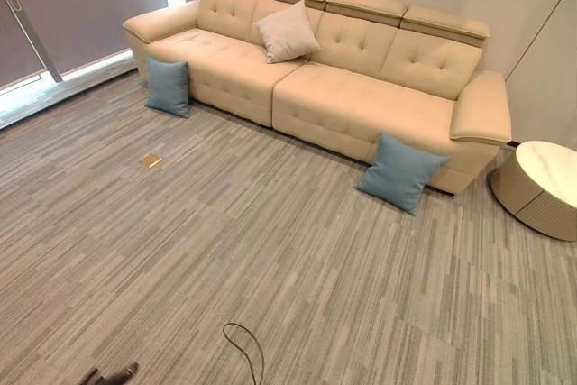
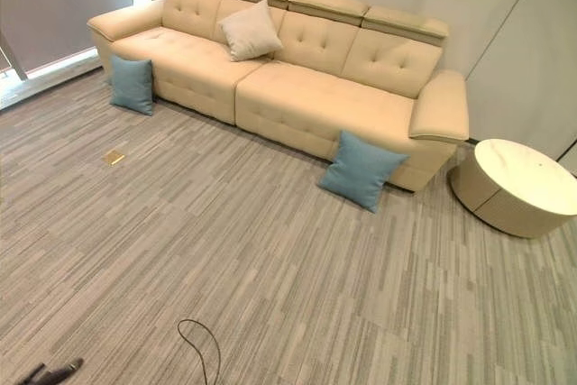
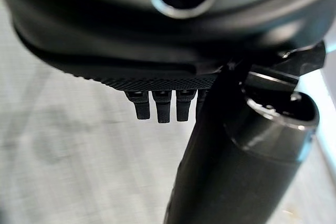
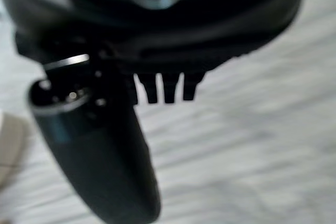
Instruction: Pick up all the scattered cushions and arrange them neatly on the sofa.
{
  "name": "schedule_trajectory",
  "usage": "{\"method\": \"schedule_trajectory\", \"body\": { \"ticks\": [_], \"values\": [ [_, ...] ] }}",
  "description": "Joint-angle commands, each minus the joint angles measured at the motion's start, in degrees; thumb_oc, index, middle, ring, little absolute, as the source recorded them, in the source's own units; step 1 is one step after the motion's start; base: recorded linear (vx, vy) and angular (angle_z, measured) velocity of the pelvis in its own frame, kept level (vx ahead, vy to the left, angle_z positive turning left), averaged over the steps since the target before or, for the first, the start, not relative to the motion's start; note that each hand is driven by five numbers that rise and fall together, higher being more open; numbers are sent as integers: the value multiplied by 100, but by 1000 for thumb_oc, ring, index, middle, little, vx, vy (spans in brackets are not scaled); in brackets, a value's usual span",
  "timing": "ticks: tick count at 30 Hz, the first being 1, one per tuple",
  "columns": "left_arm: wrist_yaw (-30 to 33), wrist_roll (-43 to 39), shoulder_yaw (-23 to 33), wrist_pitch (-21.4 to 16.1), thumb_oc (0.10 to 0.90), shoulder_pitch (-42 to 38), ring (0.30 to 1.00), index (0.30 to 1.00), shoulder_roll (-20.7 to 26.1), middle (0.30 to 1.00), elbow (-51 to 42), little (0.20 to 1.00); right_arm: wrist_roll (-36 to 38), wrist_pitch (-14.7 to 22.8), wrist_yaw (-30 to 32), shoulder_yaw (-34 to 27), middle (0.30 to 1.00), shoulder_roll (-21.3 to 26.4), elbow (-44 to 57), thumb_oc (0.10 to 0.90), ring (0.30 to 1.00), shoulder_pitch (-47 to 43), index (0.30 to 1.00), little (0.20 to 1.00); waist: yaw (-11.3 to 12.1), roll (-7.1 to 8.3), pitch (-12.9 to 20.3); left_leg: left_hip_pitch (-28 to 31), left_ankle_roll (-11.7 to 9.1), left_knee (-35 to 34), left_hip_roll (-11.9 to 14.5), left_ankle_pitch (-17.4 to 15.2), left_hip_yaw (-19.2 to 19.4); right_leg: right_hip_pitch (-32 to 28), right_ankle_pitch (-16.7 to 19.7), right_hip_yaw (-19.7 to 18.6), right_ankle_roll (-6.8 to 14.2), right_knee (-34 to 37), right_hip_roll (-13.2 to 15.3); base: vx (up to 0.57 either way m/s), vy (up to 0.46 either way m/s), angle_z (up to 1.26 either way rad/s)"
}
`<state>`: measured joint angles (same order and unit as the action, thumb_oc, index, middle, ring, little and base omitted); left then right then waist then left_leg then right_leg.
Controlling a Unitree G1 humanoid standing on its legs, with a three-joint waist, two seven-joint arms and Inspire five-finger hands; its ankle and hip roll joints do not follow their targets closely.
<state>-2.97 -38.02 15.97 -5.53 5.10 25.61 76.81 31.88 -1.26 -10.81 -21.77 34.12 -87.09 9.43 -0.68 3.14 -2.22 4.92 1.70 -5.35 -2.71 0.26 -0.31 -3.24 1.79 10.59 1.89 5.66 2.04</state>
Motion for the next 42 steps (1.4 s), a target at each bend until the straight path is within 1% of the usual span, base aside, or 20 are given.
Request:
{"method": "schedule_trajectory", "body": {
  "ticks": [1,9,11,13,14,15,18,20,22,24,25,26,29,30,32,33,34,36,39,42],
  "values": [
    [283,910,7,-281,800,-219,900,900,182,900,433,900,164,295,220,343,900,59,-245,800,900,-70,900,900,64,9,-51,-242,-305,35,15,-164,-115,-266,-332,62,321,-66,191,9,-32,-17],
    [220,874,-1078,-312,800,-531,900,900,-580,900,-205,900,907,441,662,488,900,-687,36,800,900,-305,900,900,-150,-35,-379,-162,-342,297,358,-371,121,232,-732,-307,127,-1082,151,101,-132,-18],
    [199,869,-1179,-284,800,-586,900,900,-600,900,-222,900,888,433,658,559,900,-693,89,800,900,-371,900,900,-161,0,-468,-395,-397,978,387,-548,194,242,-842,-365,60,-1147,151,99,-170,-2],
    [366,1232,-1500,-289,800,-686,900,900,-575,900,-332,900,504,480,823,852,900,-663,228,800,900,-600,900,900,-68,56,-798,-1336,-501,3292,631,-292,427,-23,-1132,-417,-256,-1218,115,177,-268,-12],
    [367,1234,-1499,-288,800,-692,900,900,-574,900,-332,900,503,480,824,850,900,-664,228,800,900,-605,900,900,-78,53,-782,-1372,-501,3300,630,-279,416,0,-1116,-406,-257,-1209,112,258,-217,-1],
    [422,1476,-1705,-319,800,-724,900,900,-587,900,-495,900,502,554,944,817,900,-346,500,800,900,-673,900,900,107,86,-970,-2270,-465,3731,408,-222,460,-242,-1233,-448,-276,-1105,142,179,-111,14],
    [438,1694,-1825,-379,800,-528,900,900,-615,900,-641,900,416,574,911,849,900,-285,771,800,900,-583,900,900,333,25,-954,-2496,-405,2505,218,-233,433,-510,-1301,-550,-138,-845,178,530,28,-24],
    [618,1916,-1953,-416,800,-460,900,900,-632,900,-360,900,51,589,1036,1229,900,-562,800,800,900,-699,900,900,783,95,-865,-3137,-528,1227,-204,261,-307,-993,-1254,-812,71,-471,347,687,123,-72],
    [602,1839,-1815,-349,800,-371,900,900,-707,900,-148,900,-78,609,1091,1272,900,-689,783,800,900,-678,900,900,829,84,-734,-2847,-460,843,-178,337,-456,-1167,-1318,-916,162,-575,372,595,148,-109],
    [950,1672,-1368,-263,800,-271,900,900,-651,900,89,900,-39,643,1416,1199,900,-704,1092,800,900,-816,900,900,940,304,-487,-2475,-54,1083,-528,422,-399,-911,-141,-922,591,-1835,843,635,212,-76],
    [950,1671,-1367,-263,800,-273,900,900,-652,900,90,900,-39,642,1418,1199,900,-704,1094,800,900,-817,900,900,949,294,-476,-2488,-53,1080,-514,430,-395,-893,-127,-935,593,-1830,833,617,263,-77],
    [942,1627,-1319,-282,800,-341,900,900,-602,900,16,900,-35,676,1341,1277,900,-699,1369,800,900,-912,900,900,787,134,-606,-1819,206,1063,-525,143,-407,-334,1037,-900,681,-3656,1196,593,306,-72],
    [859,1760,-1507,-247,800,-458,900,900,-661,900,-115,900,-279,700,1318,1502,900,-770,1626,800,900,-1062,900,900,474,-194,-720,-1009,362,775,-398,-124,-538,384,886,-698,485,-4778,1288,559,234,-14],
    [897,1996,-1800,-213,800,-725,900,900,-733,900,-201,900,-477,723,1359,1594,900,-789,1737,800,900,-1158,900,900,140,-375,-786,-375,350,569,-254,-361,-583,975,293,-302,371,-4900,1275,667,183,14],
    [897,1996,-1799,-212,800,-728,900,900,-737,900,-201,900,-478,722,1359,1593,900,-785,1738,800,900,-1160,900,900,121,-395,-783,-383,346,565,-237,-351,-604,962,311,-271,363,-4871,1261,517,-3,53],
    [1025,2212,-2110,-270,800,-1003,900,900,-774,900,-467,900,-540,780,1405,1579,900,-673,1889,800,900,-1262,900,900,-245,-476,-892,347,194,318,-92,-645,-642,1583,-194,333,333,-3818,988,604,-79,64],
    [1026,2212,-2109,-270,800,-1003,900,900,-774,900,-467,900,-540,780,1405,1579,900,-673,1889,800,900,-1262,900,900,-251,-482,-893,349,193,316,-85,-644,-648,1573,-188,343,332,-3806,983,1050,-235,59],
    [1318,2445,-2435,-460,800,-1195,900,900,-790,900,-1000,900,-540,839,1634,1485,900,-736,1832,800,900,-1073,900,900,-563,-438,-942,1050,-22,53,-3,-982,-801,2015,91,530,569,-1991,734,789,-274,44],
    [1429,2526,-2516,-490,800,-1288,900,900,-777,900,-1051,900,-193,932,1683,1307,900,-731,1801,800,900,-946,900,900,-744,-450,-929,1462,-229,123,134,-1038,-778,2335,436,968,711,-1361,543,616,-210,22],
    [1359,2708,-2637,-423,800,-1045,900,900,-972,900,-800,900,21,1022,1873,1086,900,-666,1672,800,900,-793,900,900,-828,-458,-707,1477,-444,909,306,-772,-888,1897,217,619,307,-1228,224,610,-269,1]
  ]
}}
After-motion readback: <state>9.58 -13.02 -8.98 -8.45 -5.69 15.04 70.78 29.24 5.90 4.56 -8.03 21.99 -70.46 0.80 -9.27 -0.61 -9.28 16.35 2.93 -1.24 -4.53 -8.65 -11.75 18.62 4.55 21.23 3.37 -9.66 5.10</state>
